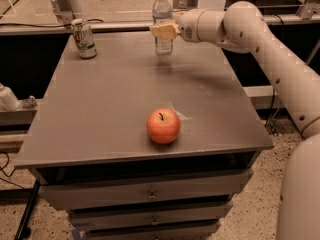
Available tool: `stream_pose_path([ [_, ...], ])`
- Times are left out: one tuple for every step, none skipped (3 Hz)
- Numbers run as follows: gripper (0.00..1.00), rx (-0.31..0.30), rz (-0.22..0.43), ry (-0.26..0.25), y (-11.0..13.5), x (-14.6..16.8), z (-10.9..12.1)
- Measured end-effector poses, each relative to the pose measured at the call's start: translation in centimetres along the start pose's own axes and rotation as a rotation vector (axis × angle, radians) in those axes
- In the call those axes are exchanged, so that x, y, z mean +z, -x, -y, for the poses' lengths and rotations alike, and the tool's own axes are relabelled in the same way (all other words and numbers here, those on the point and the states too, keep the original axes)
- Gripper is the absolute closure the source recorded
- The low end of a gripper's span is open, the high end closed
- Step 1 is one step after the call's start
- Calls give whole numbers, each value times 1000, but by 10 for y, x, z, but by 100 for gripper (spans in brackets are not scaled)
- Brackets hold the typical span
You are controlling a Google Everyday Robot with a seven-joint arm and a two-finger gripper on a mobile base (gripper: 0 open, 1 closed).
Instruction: Move blue plastic bottle near apple
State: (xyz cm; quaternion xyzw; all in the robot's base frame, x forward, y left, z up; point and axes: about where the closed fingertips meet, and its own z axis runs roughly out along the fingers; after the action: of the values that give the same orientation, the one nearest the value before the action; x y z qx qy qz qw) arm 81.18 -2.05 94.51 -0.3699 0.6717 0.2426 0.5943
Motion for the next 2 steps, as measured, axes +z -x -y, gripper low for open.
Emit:
stream_pose_path([
  [100, -7, 28, 32, 19, -29, -29],
  [100, 5, 33, 61, 26, -56, -65],
])
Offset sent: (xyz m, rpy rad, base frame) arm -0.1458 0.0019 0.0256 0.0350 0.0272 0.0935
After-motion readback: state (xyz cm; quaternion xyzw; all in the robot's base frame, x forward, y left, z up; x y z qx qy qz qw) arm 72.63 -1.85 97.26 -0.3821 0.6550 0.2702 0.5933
